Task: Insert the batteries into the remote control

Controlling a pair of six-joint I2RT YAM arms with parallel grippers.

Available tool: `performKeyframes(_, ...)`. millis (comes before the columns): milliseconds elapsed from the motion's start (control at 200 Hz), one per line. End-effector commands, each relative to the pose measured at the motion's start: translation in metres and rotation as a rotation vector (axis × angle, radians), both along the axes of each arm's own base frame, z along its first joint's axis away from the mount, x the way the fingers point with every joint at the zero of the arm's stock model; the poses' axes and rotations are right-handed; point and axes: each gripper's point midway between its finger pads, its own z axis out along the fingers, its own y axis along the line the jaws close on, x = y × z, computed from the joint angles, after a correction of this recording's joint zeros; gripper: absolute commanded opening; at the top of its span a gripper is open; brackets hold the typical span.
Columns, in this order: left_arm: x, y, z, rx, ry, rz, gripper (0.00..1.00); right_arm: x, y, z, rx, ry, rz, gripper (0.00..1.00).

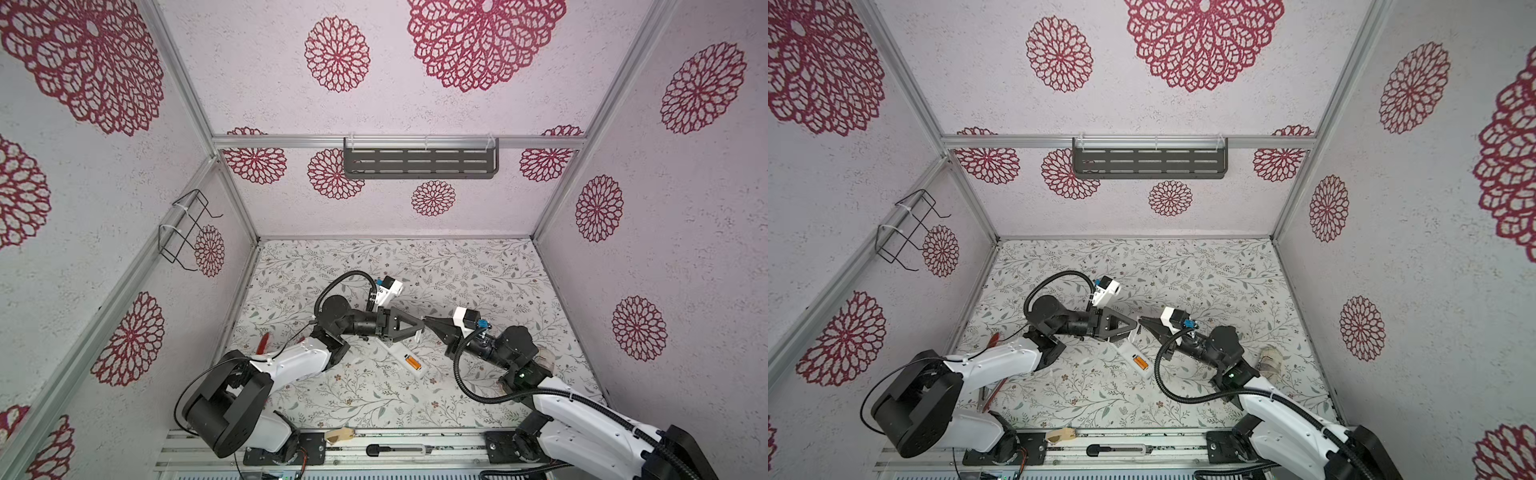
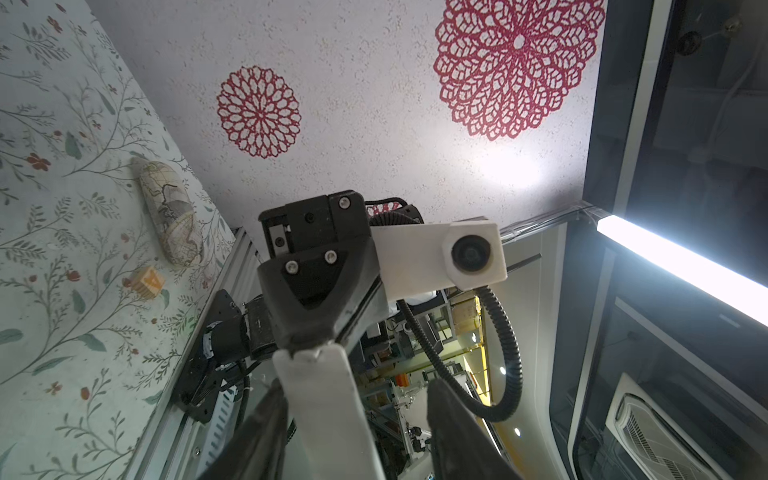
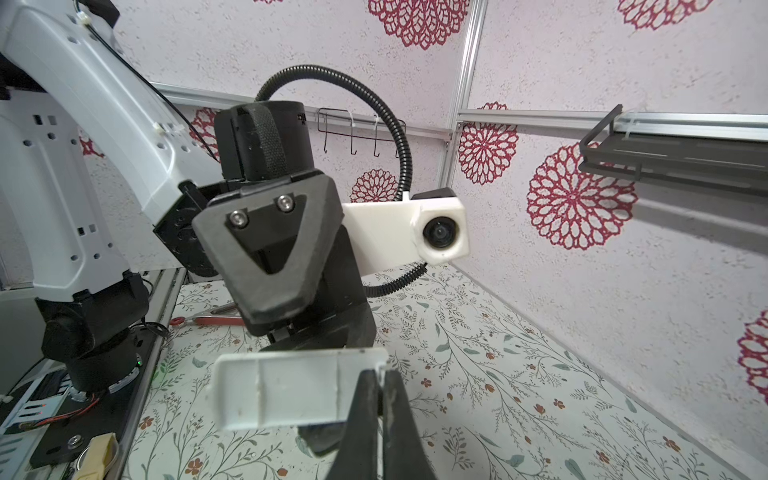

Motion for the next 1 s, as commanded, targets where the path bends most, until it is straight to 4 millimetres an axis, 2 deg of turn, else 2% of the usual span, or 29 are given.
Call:
performKeyframes(0, -0.011, 0.001, 0.009, -0.044, -0.017, -0.040, 0.51, -0.006, -0.001, 0.025, 0.062, -0.069, 0.016, 0.00)
performKeyframes(295, -0.012, 0.001, 0.009, -0.045, -0.015, -0.049, 0.31, -0.010, 0.001, 0.026, 0.078, -0.074, 0.043, 0.00)
performKeyframes(390, -0.011, 0.001, 0.009, -0.045, -0.016, -0.046, 0.27, -0.011, 0.000, 0.025, 0.078, -0.073, 0.041, 0.07)
performKeyframes(480, -0.004, 0.001, 0.003, -0.027, -0.006, -0.025, 0.24, -0.008, -0.002, 0.024, 0.076, -0.063, 0.020, 0.18)
performKeyframes(560, 0.008, 0.005, -0.007, 0.000, 0.007, 0.012, 0.23, -0.003, -0.008, 0.021, 0.078, -0.040, -0.026, 0.39)
performKeyframes(645, 0.020, 0.009, -0.017, 0.034, 0.018, 0.048, 0.20, 0.004, -0.018, 0.015, 0.076, -0.013, -0.102, 0.53)
performKeyframes(685, 0.027, 0.011, -0.022, 0.055, 0.022, 0.065, 0.20, 0.007, -0.024, 0.010, 0.074, 0.003, -0.138, 0.62)
performKeyframes(766, 0.045, 0.012, -0.039, 0.122, 0.041, 0.104, 0.20, 0.025, -0.041, 0.000, 0.072, 0.084, -0.280, 0.77)
performKeyframes(856, 0.066, 0.007, -0.064, 0.239, 0.071, 0.141, 0.18, 0.044, -0.058, -0.017, 0.038, 0.206, -0.425, 0.85)
performKeyframes(961, 0.090, 0.000, -0.097, 0.390, 0.115, 0.183, 0.17, 0.063, -0.082, -0.040, -0.035, 0.351, -0.605, 0.86)
performKeyframes(996, 0.099, -0.001, -0.108, 0.442, 0.125, 0.203, 0.21, 0.067, -0.090, -0.047, -0.062, 0.395, -0.658, 0.86)
